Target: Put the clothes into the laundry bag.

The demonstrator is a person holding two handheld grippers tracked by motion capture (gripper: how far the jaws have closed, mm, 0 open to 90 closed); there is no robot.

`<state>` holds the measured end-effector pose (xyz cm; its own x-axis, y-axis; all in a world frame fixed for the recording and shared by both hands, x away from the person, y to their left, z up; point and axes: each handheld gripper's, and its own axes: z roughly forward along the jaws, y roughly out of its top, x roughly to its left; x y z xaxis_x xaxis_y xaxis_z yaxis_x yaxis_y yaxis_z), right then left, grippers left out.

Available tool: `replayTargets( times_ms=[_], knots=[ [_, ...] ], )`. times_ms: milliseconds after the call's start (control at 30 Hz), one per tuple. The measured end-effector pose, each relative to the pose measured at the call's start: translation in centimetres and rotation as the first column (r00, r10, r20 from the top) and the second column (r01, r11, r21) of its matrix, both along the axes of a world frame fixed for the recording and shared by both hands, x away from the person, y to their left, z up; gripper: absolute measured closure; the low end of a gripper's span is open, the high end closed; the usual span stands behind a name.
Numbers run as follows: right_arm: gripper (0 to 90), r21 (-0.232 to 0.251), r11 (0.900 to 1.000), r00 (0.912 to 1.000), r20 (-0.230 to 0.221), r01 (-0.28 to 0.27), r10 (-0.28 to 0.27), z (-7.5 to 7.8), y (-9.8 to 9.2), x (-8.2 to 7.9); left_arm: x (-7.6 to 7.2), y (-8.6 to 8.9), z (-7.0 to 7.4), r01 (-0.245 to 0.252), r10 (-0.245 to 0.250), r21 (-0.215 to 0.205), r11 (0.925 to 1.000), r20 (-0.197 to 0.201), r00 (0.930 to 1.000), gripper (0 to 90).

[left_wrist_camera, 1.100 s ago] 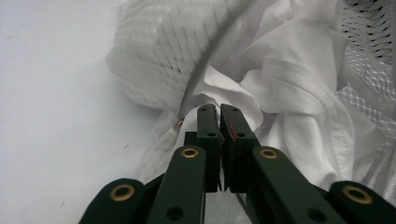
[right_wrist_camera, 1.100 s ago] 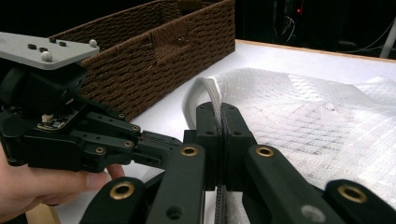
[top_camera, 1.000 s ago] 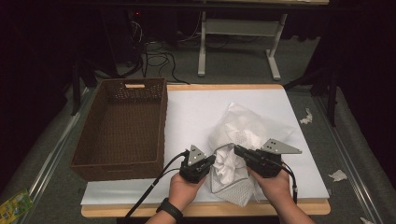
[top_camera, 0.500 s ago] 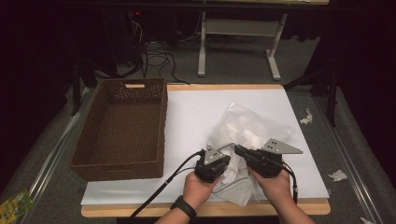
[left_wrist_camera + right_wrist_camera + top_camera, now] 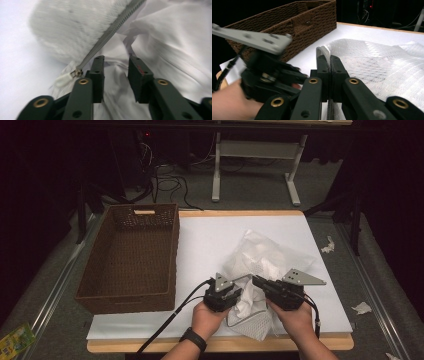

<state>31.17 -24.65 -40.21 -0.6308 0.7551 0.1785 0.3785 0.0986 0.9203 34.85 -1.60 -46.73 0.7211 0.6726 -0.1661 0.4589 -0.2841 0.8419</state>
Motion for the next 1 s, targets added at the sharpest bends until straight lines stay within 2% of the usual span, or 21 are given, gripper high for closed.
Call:
replayTargets(
  times_ms=[100,200,267,333,367,467,500,533,600,667,767,867,933,1000],
  knots=[
    [88.7,-0.004,1.000,1.0000,-0.003,-0.002,0.002,0.0,0.2,-0.1,-0.6,2.2,0.6,-0.010,0.011,-0.009,0.9999,0.020,0.9997,61.5],
    [88.7,-0.012,1.000,1.0000,-0.005,-0.006,0.006,-0.1,0.5,-0.4,-0.4,3.2,0.8,-0.034,0.035,-0.003,0.9994,0.043,0.9985,56.6],
    [88.8,-0.011,1.000,1.0000,-0.009,-0.004,0.004,-0.1,0.6,-0.5,-0.1,2.9,0.8,-0.041,0.042,-0.020,0.9990,0.041,0.9983,49.6],
    [88.7,-0.017,1.000,0.9999,-0.012,-0.003,0.003,-0.2,0.8,-0.6,0.1,1.8,0.9,-0.025,0.025,-0.009,0.9997,0.066,0.9975,46.1],
    [88.7,-0.020,1.000,0.9999,-0.010,-0.007,0.006,-0.3,0.8,-0.6,0.3,1.1,0.9,-0.025,0.027,-0.017,0.9995,0.077,0.9967,44.4],
    [88.7,-0.025,1.000,0.9998,-0.021,-0.005,0.004,-0.5,0.9,-0.7,1.1,0.0,1.2,-0.037,0.041,-0.047,0.9982,0.077,0.9962,43.6],
    [88.7,-0.022,1.000,0.9997,-0.026,-0.003,0.003,-0.5,0.9,-0.7,1.2,-0.2,1.2,-0.040,0.044,-0.049,0.9980,0.083,0.9955,45.7],
    [88.7,-0.023,1.000,0.9996,-0.027,-0.003,0.002,-0.5,0.9,-0.8,1.4,-0.2,1.4,-0.040,0.045,-0.051,0.9979,0.093,0.9947,51.9],
    [88.2,-0.021,1.000,0.9994,-0.034,-0.005,0.004,-0.6,0.8,-0.9,1.4,-0.2,1.6,-0.050,0.056,-0.052,0.9974,0.111,0.9922,74.9],
    [86.6,-0.028,1.000,0.9992,-0.039,-0.011,0.010,-0.6,0.8,-1.0,1.1,0.0,1.8,-0.060,0.065,-0.042,0.9973,0.140,0.9881,88.3],
    [79.0,-0.021,1.000,0.9996,-0.026,-0.015,0.014,-0.3,0.4,-1.7,0.9,0.7,2.0,-0.065,0.069,-0.030,0.9974,0.125,0.9898,88.8],
    [78.0,-0.006,1.000,0.9999,-0.015,-0.001,0.001,-0.2,-0.7,-3.0,0.6,1.6,2.0,-0.061,0.064,-0.025,0.9978,0.114,0.9914,88.8],
    [79.2,-0.001,0.999,0.9995,-0.005,0.032,-0.032,-0.1,-1.7,-3.6,0.3,2.5,2.0,-0.053,0.055,-0.022,0.9983,0.098,0.9936,88.6],
    [82.2,0.010,0.997,0.9970,-0.017,0.076,-0.076,-0.2,-2.9,-3.9,0.0,3.2,2.0,-0.050,0.051,-0.018,0.9986,0.094,0.9943,88.3]
  ],
)
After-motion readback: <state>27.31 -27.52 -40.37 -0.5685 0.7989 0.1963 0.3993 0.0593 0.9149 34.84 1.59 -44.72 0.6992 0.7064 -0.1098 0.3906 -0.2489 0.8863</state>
